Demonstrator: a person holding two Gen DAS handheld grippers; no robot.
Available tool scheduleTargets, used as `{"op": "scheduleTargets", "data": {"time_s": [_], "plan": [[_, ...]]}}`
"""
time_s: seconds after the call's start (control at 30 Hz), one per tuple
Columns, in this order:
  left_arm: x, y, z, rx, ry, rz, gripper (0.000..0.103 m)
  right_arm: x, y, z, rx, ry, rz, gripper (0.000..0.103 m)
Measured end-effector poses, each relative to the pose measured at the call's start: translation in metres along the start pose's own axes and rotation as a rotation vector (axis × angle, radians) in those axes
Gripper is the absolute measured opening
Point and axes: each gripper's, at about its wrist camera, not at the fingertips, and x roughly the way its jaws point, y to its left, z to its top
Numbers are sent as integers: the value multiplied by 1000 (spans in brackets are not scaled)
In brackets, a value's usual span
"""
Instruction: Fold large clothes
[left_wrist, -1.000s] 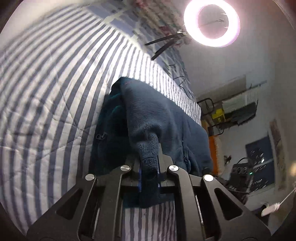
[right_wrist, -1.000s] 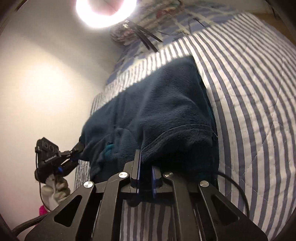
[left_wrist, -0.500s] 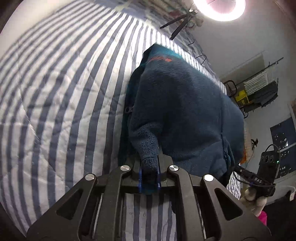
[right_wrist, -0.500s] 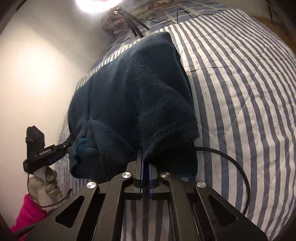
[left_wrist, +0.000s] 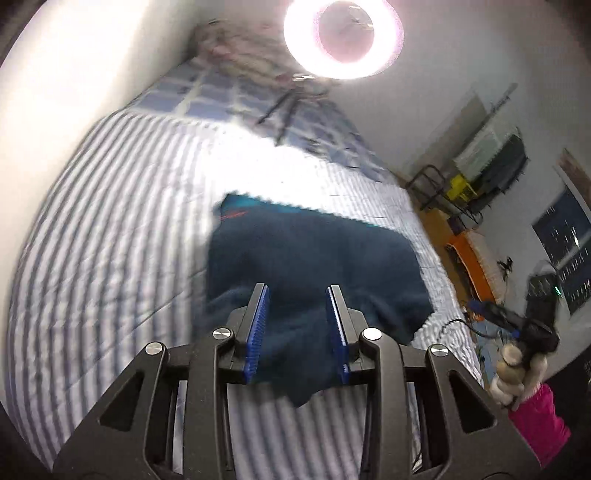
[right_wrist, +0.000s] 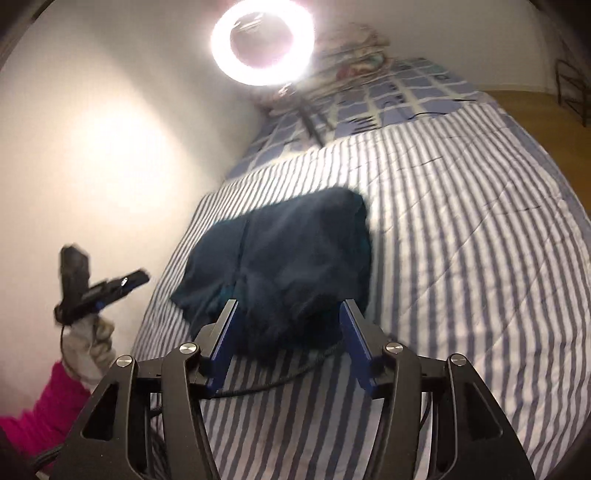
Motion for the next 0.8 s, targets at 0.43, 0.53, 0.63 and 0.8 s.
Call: {"op": "scheduleTargets", "data": {"time_s": [0.43, 0.53, 0.63, 0.8], "plan": [[141, -116, -12, 290, 186, -123, 31, 92, -80, 78, 246, 43, 135, 54], [157, -116, -25, 319, 234, -119, 31, 117, -92, 82, 298, 92, 218, 55], [166, -107, -39, 354, 253, -123, 31, 146, -104, 84, 357, 145, 320, 55], [164, -104, -44, 365, 242, -143, 30, 186, -117, 94, 430, 147, 355, 45]]}}
